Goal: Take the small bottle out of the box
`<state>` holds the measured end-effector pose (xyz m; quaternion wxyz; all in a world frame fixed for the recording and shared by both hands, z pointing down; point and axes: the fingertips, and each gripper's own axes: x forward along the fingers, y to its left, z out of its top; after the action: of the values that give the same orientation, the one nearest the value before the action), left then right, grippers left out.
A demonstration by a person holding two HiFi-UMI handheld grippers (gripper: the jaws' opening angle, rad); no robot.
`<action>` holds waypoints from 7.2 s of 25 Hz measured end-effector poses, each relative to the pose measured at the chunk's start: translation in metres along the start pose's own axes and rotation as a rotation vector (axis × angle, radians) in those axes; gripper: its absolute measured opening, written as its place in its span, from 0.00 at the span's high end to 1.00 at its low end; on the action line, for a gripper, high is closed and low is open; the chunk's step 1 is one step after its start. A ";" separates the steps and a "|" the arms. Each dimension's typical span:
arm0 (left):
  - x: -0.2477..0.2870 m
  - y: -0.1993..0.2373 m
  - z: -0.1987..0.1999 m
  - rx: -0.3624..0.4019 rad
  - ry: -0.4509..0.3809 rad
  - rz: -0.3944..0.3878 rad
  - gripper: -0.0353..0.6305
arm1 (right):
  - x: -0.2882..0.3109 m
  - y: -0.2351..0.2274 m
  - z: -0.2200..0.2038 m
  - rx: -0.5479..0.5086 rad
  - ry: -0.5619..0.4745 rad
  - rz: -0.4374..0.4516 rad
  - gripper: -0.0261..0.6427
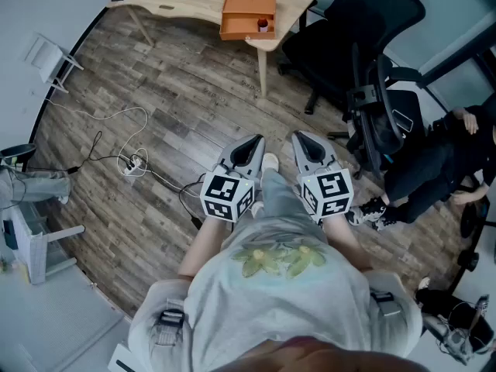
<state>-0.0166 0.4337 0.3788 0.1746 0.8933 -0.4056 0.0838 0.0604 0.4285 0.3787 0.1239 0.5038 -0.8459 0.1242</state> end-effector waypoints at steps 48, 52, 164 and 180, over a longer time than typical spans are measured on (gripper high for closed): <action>0.210 0.132 0.108 0.059 -0.008 0.048 0.94 | 0.211 -0.141 0.092 -0.007 -0.065 0.089 0.94; 0.222 0.145 0.112 0.063 -0.007 0.039 0.94 | 0.227 -0.148 0.094 -0.011 -0.057 0.083 0.94; 0.405 0.404 0.125 -0.166 0.153 0.087 0.94 | 0.565 -0.262 -0.016 -0.084 0.484 0.057 0.65; 0.404 0.417 0.118 -0.177 0.175 0.096 0.94 | 0.579 -0.267 -0.036 -0.095 0.536 0.039 0.65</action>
<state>-0.0644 -0.1467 0.4895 0.2830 0.8434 -0.4367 0.1336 0.0319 -0.1578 0.6293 0.3644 0.4304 -0.7972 0.2156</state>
